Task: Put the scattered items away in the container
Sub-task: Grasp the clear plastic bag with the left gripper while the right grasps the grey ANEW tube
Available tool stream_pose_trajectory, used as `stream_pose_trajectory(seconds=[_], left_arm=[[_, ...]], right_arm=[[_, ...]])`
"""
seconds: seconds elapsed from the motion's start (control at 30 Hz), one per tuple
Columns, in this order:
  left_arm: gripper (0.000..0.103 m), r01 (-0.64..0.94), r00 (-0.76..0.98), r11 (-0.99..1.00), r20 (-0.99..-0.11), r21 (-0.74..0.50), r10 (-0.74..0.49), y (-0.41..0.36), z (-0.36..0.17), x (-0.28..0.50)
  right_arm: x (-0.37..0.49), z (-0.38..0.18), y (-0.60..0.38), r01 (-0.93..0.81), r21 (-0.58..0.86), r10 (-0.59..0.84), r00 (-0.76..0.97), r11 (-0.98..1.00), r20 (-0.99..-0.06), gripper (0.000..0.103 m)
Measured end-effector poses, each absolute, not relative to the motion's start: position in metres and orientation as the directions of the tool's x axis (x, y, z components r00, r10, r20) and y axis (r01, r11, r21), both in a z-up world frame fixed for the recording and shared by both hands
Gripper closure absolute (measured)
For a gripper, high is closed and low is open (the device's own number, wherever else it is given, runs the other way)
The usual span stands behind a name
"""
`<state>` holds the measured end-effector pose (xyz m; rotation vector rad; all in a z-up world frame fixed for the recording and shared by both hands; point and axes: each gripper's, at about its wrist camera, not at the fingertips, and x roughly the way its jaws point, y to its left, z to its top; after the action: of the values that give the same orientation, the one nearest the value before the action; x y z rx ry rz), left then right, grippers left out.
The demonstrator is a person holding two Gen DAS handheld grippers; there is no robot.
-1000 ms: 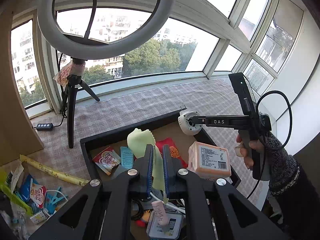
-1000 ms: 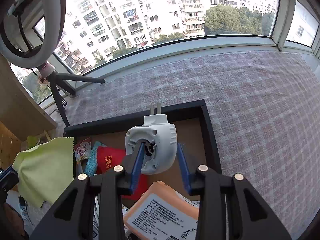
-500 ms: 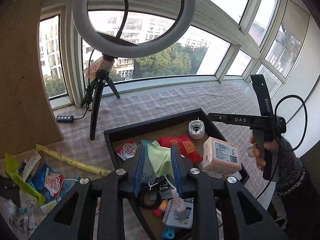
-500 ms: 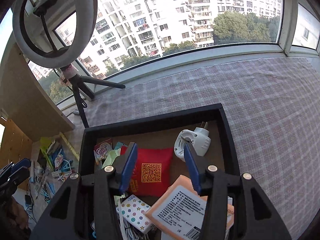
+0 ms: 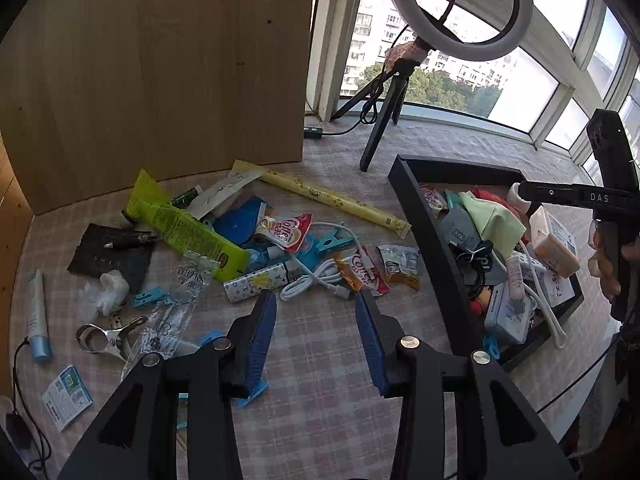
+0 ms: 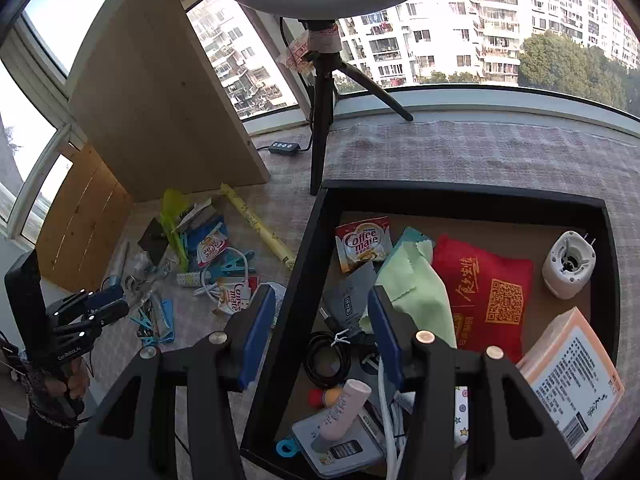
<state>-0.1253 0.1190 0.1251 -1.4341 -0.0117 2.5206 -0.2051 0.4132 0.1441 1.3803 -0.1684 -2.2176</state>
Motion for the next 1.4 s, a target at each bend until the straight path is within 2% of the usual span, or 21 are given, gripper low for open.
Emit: stream_pose_trajectory(seconds=[0.1,0.3,0.4,0.6,0.7,0.87,0.9,1.0,1.07,1.37,1.4], left_arm=[[0.064,-0.107,-0.476,-0.990,-0.870,-0.089,0.129,0.064,0.116,-0.128],[0.064,-0.056,-0.401,-0.996,-0.912,-0.064,0.081,0.003,0.094,-0.136],[0.062,-0.097,-0.366,-0.992,-0.924,-0.078,0.109,-0.002,0.084,-0.139],[0.054,-0.176,-0.322,-0.984,-0.943,-0.032,0.089,0.009,0.066,-0.150],[0.045,-0.208,-0.310,-0.978,-0.948,-0.005,0.071,0.014,0.059,-0.156],[0.045,-0.258,-0.295,-0.964,-0.955,0.063,0.017,0.019,0.047,-0.160],[0.047,-0.260,-0.289,-0.964,-0.957,0.060,0.019,0.017,0.045,-0.159],[0.068,-0.238,-0.276,-0.971,-0.960,0.014,0.053,0.007,0.041,-0.158],[0.077,-0.218,-0.286,-0.976,-0.956,-0.001,0.065,-0.001,0.042,-0.157],[0.092,-0.192,-0.322,-0.980,-0.940,-0.054,0.115,-0.013,0.051,-0.150],[0.093,-0.193,-0.323,-0.979,-0.939,-0.060,0.121,-0.013,0.052,-0.149]], right_arm=[[-0.190,0.138,0.363,0.468,0.361,-0.520,-0.273,-0.807,-0.809,0.056],[-0.160,0.113,0.263,0.644,0.370,-0.551,-0.098,-0.670,-0.829,0.056],[-0.150,0.099,0.215,0.696,0.383,-0.555,-0.027,-0.608,-0.831,0.057],[-0.141,0.068,0.136,0.765,0.361,-0.509,0.051,-0.533,-0.859,0.057],[-0.142,0.056,0.114,0.788,0.343,-0.485,0.065,-0.511,-0.872,0.059],[-0.144,0.040,0.091,0.818,0.314,-0.440,0.083,-0.483,-0.894,0.065],[-0.144,0.037,0.087,0.825,0.305,-0.432,0.083,-0.476,-0.898,0.065],[-0.143,0.032,0.076,0.849,0.278,-0.416,0.077,-0.449,-0.906,0.065],[-0.144,0.029,0.069,0.859,0.266,-0.408,0.075,-0.438,-0.910,0.065],[-0.140,0.022,0.041,0.913,0.167,-0.379,0.015,-0.371,-0.925,0.068],[-0.140,0.023,0.040,0.919,0.146,-0.372,-0.001,-0.367,-0.928,0.072]])
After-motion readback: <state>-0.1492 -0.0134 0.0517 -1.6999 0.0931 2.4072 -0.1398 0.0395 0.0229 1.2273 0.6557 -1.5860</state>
